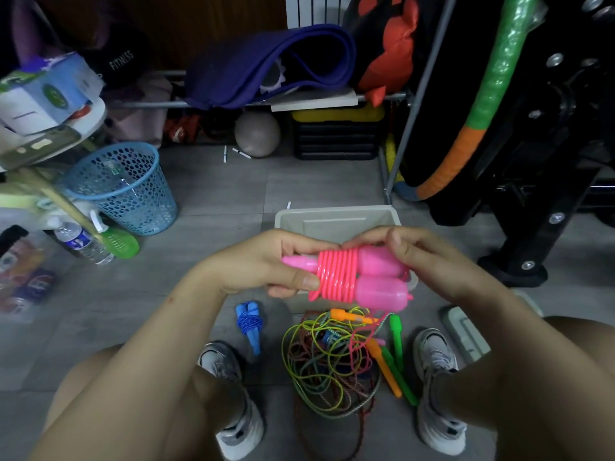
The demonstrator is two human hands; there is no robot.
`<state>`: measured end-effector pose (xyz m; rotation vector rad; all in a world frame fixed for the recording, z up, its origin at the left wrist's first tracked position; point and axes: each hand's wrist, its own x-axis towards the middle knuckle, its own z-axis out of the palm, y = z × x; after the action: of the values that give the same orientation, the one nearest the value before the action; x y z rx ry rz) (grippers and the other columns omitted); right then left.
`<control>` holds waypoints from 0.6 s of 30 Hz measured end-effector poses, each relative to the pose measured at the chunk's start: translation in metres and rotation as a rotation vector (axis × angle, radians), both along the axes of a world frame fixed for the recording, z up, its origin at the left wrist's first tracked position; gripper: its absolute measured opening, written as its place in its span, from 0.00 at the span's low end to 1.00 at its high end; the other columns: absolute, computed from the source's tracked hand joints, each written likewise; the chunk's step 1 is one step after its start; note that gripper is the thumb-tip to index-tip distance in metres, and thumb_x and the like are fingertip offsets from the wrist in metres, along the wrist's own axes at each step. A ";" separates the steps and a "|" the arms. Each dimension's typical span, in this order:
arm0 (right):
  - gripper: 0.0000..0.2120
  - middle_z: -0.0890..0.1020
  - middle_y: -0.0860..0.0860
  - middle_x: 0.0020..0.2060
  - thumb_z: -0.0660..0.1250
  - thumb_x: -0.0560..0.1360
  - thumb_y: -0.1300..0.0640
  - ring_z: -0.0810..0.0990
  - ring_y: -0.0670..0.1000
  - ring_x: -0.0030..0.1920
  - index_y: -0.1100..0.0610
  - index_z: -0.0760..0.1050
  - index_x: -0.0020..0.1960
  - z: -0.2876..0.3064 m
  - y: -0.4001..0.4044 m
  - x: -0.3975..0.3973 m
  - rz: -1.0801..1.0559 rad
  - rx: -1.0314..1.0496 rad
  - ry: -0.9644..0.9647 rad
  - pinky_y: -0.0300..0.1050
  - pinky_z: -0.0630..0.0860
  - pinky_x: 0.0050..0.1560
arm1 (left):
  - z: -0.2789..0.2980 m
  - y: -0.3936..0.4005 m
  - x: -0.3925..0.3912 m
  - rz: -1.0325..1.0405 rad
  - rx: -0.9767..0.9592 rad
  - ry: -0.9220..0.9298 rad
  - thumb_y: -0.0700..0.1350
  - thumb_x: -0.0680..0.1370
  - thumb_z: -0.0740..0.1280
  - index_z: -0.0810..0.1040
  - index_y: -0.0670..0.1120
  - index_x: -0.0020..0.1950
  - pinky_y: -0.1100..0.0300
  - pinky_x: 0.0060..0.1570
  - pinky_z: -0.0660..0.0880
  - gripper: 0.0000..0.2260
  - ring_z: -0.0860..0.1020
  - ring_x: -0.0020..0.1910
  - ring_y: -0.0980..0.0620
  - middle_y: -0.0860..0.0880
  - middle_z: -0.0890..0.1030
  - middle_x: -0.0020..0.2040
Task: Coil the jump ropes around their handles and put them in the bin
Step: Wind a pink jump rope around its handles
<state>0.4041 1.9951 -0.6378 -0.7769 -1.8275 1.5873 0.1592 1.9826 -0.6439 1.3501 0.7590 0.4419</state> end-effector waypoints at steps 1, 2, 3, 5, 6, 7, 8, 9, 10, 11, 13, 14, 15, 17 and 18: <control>0.30 0.84 0.49 0.50 0.61 0.68 0.29 0.82 0.44 0.47 0.51 0.81 0.54 -0.001 -0.002 0.000 -0.013 -0.015 0.011 0.32 0.74 0.42 | 0.000 0.000 0.000 0.026 -0.006 -0.027 0.38 0.67 0.74 0.73 0.46 0.66 0.67 0.24 0.63 0.28 0.66 0.23 0.57 0.46 0.77 0.33; 0.31 0.83 0.50 0.51 0.62 0.67 0.28 0.82 0.47 0.48 0.51 0.80 0.55 -0.001 -0.003 0.000 -0.023 -0.033 0.018 0.35 0.75 0.43 | -0.001 0.001 0.000 0.045 -0.008 -0.048 0.40 0.67 0.73 0.72 0.46 0.67 0.67 0.24 0.63 0.28 0.66 0.22 0.57 0.45 0.77 0.33; 0.32 0.83 0.51 0.51 0.64 0.65 0.28 0.82 0.49 0.49 0.51 0.80 0.55 -0.002 -0.004 0.000 -0.022 -0.054 0.024 0.37 0.76 0.44 | -0.002 0.001 0.001 0.057 -0.009 -0.063 0.41 0.67 0.72 0.72 0.47 0.67 0.67 0.23 0.63 0.28 0.66 0.22 0.57 0.43 0.76 0.33; 0.31 0.83 0.52 0.49 0.69 0.61 0.29 0.82 0.50 0.48 0.50 0.81 0.54 -0.005 -0.004 0.001 -0.002 -0.113 0.044 0.39 0.77 0.45 | -0.002 0.001 0.003 0.062 -0.016 -0.085 0.41 0.68 0.72 0.70 0.52 0.68 0.66 0.22 0.62 0.29 0.65 0.22 0.56 0.42 0.72 0.31; 0.32 0.84 0.51 0.48 0.72 0.58 0.29 0.82 0.50 0.47 0.50 0.82 0.53 -0.007 -0.004 0.000 0.009 -0.162 0.071 0.39 0.77 0.45 | -0.002 0.001 0.004 0.050 -0.019 -0.101 0.40 0.69 0.71 0.68 0.55 0.70 0.66 0.22 0.61 0.31 0.64 0.22 0.56 0.45 0.71 0.30; 0.33 0.84 0.51 0.46 0.73 0.55 0.29 0.82 0.50 0.47 0.49 0.83 0.52 -0.009 -0.003 0.001 0.019 -0.222 0.100 0.40 0.78 0.46 | -0.002 0.001 0.004 0.031 -0.022 -0.119 0.40 0.70 0.71 0.66 0.58 0.71 0.66 0.23 0.60 0.33 0.63 0.23 0.56 0.50 0.71 0.28; 0.36 0.84 0.52 0.47 0.74 0.53 0.29 0.82 0.50 0.48 0.52 0.83 0.52 -0.012 -0.003 0.000 0.028 -0.280 0.132 0.41 0.78 0.49 | -0.001 0.000 0.004 0.015 -0.026 -0.136 0.40 0.71 0.71 0.64 0.61 0.72 0.65 0.23 0.59 0.34 0.62 0.23 0.56 0.53 0.71 0.28; 0.41 0.84 0.55 0.48 0.75 0.52 0.29 0.82 0.52 0.50 0.58 0.81 0.54 -0.015 -0.002 -0.001 0.044 -0.331 0.170 0.44 0.77 0.53 | -0.001 0.000 0.004 0.011 -0.026 -0.152 0.42 0.71 0.73 0.64 0.63 0.72 0.63 0.24 0.57 0.34 0.61 0.24 0.56 0.53 0.73 0.30; 0.46 0.82 0.57 0.48 0.75 0.53 0.30 0.80 0.54 0.50 0.65 0.77 0.57 -0.017 -0.001 -0.001 0.070 -0.362 0.210 0.46 0.76 0.54 | 0.000 0.001 0.004 0.020 -0.026 -0.166 0.45 0.71 0.74 0.64 0.64 0.71 0.61 0.24 0.55 0.34 0.60 0.24 0.55 0.51 0.75 0.32; 0.48 0.79 0.57 0.45 0.75 0.55 0.31 0.78 0.52 0.46 0.69 0.73 0.56 -0.019 0.000 -0.003 0.100 -0.368 0.249 0.44 0.74 0.50 | 0.000 0.002 0.004 0.041 -0.026 -0.174 0.48 0.70 0.75 0.65 0.64 0.71 0.60 0.24 0.54 0.33 0.60 0.24 0.55 0.48 0.77 0.34; 0.36 0.74 0.54 0.40 0.78 0.57 0.36 0.71 0.48 0.41 0.63 0.77 0.52 -0.023 0.000 -0.009 0.113 -0.372 0.306 0.40 0.69 0.42 | 0.001 0.002 0.006 0.094 -0.030 -0.173 0.52 0.68 0.76 0.66 0.63 0.71 0.59 0.24 0.52 0.34 0.59 0.25 0.54 0.42 0.77 0.38; 0.27 0.74 0.51 0.38 0.79 0.57 0.38 0.70 0.47 0.40 0.55 0.80 0.47 -0.025 0.000 -0.011 0.084 -0.368 0.305 0.39 0.68 0.42 | 0.000 0.002 0.007 0.108 -0.035 -0.173 0.53 0.68 0.76 0.66 0.62 0.71 0.60 0.24 0.52 0.34 0.59 0.24 0.55 0.40 0.75 0.39; 0.21 0.74 0.48 0.36 0.79 0.57 0.38 0.70 0.45 0.39 0.50 0.81 0.42 -0.026 -0.002 -0.014 0.045 -0.354 0.288 0.38 0.68 0.42 | -0.001 0.002 0.008 0.112 -0.044 -0.176 0.53 0.69 0.75 0.66 0.62 0.72 0.61 0.24 0.52 0.34 0.60 0.24 0.55 0.40 0.75 0.40; 0.19 0.76 0.44 0.33 0.78 0.57 0.37 0.72 0.42 0.37 0.49 0.82 0.38 -0.032 -0.004 -0.018 -0.014 -0.344 0.285 0.34 0.69 0.41 | -0.002 0.000 0.010 0.124 -0.048 -0.174 0.50 0.71 0.74 0.66 0.61 0.72 0.62 0.24 0.52 0.32 0.60 0.25 0.55 0.40 0.74 0.42; 0.20 0.77 0.44 0.32 0.77 0.57 0.35 0.73 0.41 0.36 0.50 0.81 0.36 -0.034 -0.004 -0.019 -0.044 -0.350 0.290 0.33 0.69 0.40 | -0.003 -0.001 0.012 0.146 -0.042 -0.161 0.48 0.73 0.71 0.65 0.60 0.72 0.63 0.24 0.53 0.30 0.60 0.24 0.55 0.40 0.74 0.42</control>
<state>0.3848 1.9911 -0.6717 -0.6861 -1.3393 1.9072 0.1709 1.9816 -0.6466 1.2089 0.7313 0.6394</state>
